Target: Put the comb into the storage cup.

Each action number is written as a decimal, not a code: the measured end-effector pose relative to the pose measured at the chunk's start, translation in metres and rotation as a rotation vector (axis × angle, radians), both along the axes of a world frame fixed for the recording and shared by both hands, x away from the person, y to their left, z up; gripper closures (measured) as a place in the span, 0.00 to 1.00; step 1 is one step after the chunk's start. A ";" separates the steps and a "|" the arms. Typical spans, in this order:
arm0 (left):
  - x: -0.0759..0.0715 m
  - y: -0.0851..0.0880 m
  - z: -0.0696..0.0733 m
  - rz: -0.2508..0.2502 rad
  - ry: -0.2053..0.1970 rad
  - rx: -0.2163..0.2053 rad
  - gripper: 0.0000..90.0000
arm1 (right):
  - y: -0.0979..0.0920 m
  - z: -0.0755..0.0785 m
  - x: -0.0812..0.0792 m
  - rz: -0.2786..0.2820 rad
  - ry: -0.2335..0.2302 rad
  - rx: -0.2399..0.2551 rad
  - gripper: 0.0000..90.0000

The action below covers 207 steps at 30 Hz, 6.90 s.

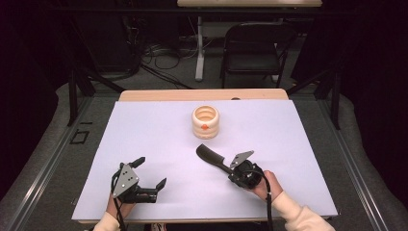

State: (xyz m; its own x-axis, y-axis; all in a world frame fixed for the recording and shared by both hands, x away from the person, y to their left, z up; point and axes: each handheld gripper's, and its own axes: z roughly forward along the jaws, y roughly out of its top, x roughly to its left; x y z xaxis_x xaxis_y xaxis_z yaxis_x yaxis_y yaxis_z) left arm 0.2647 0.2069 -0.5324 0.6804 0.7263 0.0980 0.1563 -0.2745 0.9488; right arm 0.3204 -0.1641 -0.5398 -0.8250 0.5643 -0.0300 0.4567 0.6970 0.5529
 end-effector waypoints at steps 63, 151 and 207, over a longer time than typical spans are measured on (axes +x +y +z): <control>0.001 -0.002 0.000 -0.004 -0.003 0.004 0.00 | 0.002 0.041 0.018 -0.007 0.074 -0.021 0.00; 0.002 -0.002 0.000 -0.013 0.007 0.011 0.00 | 0.042 0.024 0.049 -0.028 0.136 -0.221 0.80; 0.002 -0.002 0.000 -0.010 0.005 0.009 0.00 | -0.009 0.043 0.037 -0.059 0.046 -0.068 0.80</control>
State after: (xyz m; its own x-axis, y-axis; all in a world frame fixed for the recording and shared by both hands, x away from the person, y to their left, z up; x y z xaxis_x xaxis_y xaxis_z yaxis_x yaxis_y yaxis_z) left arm 0.2667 0.2048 -0.5322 0.6881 0.7185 0.1014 0.1578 -0.2846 0.9456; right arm 0.3574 -0.1733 -0.4971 -0.7916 0.6101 -0.0330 0.5218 0.7032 0.4831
